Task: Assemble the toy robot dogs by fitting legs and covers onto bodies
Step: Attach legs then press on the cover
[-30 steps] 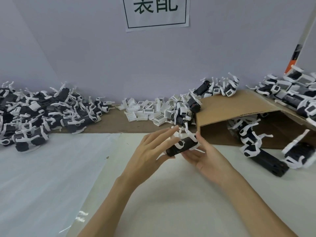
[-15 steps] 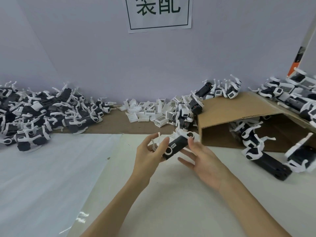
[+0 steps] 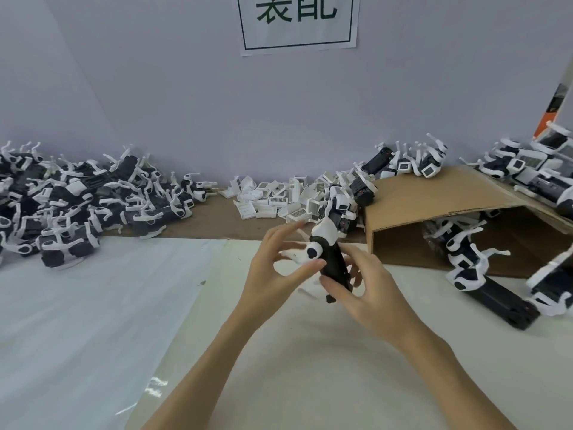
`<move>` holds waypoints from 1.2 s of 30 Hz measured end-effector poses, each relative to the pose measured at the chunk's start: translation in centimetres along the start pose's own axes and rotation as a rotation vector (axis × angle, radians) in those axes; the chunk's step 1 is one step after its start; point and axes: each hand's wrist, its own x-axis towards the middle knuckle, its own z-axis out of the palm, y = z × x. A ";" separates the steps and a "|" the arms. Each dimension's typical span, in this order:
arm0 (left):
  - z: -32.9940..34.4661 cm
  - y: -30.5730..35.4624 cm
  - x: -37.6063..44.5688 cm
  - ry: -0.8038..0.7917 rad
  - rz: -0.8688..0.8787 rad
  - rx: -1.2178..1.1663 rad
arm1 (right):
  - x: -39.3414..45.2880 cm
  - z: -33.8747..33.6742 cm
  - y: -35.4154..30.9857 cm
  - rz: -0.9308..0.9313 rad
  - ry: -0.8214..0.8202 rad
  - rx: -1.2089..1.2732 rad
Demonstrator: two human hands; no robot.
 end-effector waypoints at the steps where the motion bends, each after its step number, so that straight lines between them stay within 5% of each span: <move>1: -0.3 0.1 0.1 -0.006 -0.035 -0.016 | -0.1 0.1 -0.1 0.001 0.006 0.021; 9: -1.4 0.6 0.3 -0.165 -0.193 -0.123 | -0.1 -0.8 -0.3 -0.023 -0.044 -0.024; 14: -1.7 0.2 0.3 -0.199 -0.257 -0.391 | 0.6 -0.7 -0.1 0.140 0.086 0.342; 18: -1.7 0.0 0.2 -0.157 -0.210 -0.422 | 1.0 -1.8 0.5 0.168 -0.077 0.373; 29: -0.9 0.2 -0.2 -0.061 0.094 0.107 | 0.3 0.1 1.5 -0.004 0.008 -0.023; 36: 1.8 1.8 -1.0 -0.019 0.304 0.145 | 0.3 1.2 1.5 -0.096 0.052 0.002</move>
